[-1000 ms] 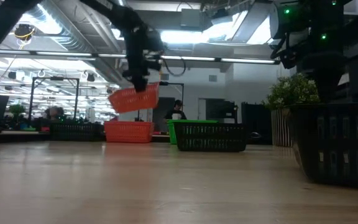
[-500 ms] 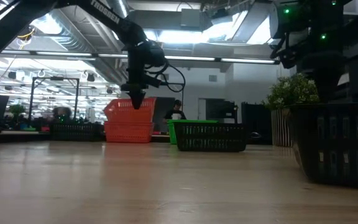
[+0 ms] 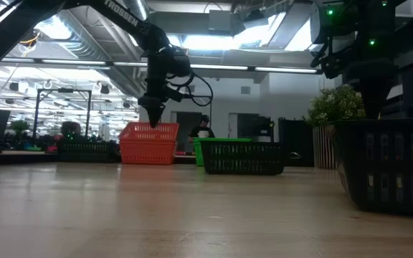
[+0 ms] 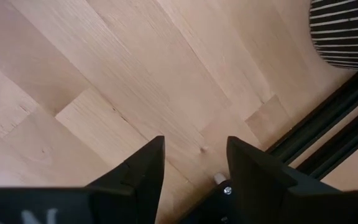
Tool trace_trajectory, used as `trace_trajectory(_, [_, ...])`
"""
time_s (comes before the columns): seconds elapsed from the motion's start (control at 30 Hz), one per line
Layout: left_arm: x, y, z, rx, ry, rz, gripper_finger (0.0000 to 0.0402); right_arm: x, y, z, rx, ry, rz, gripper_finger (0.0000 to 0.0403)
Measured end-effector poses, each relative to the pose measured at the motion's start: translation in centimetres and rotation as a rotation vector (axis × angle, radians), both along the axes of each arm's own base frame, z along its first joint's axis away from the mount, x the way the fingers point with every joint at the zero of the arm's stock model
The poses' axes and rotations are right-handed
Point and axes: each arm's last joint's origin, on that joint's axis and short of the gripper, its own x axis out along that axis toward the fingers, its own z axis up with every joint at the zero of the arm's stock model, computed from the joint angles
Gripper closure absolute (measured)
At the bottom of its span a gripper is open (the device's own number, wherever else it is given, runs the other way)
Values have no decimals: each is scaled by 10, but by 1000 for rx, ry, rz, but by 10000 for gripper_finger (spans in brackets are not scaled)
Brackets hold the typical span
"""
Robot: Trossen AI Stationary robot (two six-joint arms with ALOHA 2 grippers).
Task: Stack baskets by color
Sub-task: Stack the bottom orange bin on top of the top orange bin
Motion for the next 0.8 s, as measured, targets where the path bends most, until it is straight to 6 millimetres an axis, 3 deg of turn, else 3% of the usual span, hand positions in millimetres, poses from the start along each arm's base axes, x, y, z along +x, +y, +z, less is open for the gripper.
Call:
trace_trajectory(0.23, [5,-14,24,88,-37,-21,311,0,0,0,0,-2,0,229])
trace_trajectory(0.4, [9,-7,37,213,-166,82,316,1,0,0,-1,-7,0,229])
trace_trajectory(0.57, [14,-6,23,435,-38,226,317,2,0,0,-2,-19,0,229])
trace_trajectory(0.8, [25,-18,5,460,-58,220,317,2,0,0,-2,-15,25,229])
